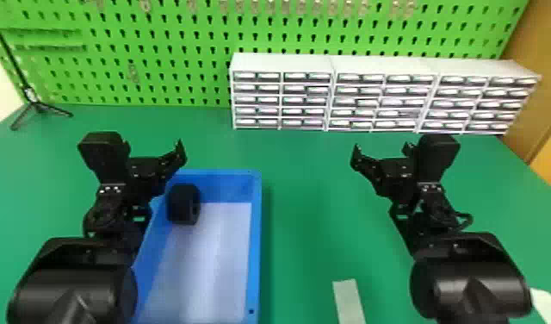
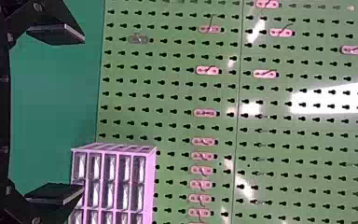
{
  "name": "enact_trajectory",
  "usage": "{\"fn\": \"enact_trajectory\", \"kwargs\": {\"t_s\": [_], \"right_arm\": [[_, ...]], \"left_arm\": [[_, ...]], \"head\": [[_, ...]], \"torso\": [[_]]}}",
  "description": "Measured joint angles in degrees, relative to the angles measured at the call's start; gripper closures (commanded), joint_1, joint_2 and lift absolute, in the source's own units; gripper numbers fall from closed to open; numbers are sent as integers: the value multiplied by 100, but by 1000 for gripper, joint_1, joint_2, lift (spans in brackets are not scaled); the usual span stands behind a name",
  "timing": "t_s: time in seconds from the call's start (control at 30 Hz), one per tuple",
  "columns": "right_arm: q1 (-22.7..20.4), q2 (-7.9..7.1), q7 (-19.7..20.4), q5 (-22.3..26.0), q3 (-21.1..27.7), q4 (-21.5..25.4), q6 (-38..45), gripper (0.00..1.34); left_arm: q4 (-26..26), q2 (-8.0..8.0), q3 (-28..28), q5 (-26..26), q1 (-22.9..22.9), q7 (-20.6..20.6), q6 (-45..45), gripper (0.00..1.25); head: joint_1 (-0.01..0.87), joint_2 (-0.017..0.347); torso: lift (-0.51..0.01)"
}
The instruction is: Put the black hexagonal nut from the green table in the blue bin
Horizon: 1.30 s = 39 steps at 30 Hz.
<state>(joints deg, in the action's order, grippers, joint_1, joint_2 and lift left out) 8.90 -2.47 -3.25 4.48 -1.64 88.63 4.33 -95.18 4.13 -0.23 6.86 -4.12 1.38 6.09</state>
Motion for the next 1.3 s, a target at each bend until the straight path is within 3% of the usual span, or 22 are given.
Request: {"fn": "enact_trajectory", "kwargs": {"t_s": [1.3], "right_arm": [[-47, -60, 27, 26, 42, -39, 38, 104]], "left_arm": [[0, -8, 45, -33, 60, -51, -29, 160]], "head": [[686, 28]], "torso": [[-96]]}}
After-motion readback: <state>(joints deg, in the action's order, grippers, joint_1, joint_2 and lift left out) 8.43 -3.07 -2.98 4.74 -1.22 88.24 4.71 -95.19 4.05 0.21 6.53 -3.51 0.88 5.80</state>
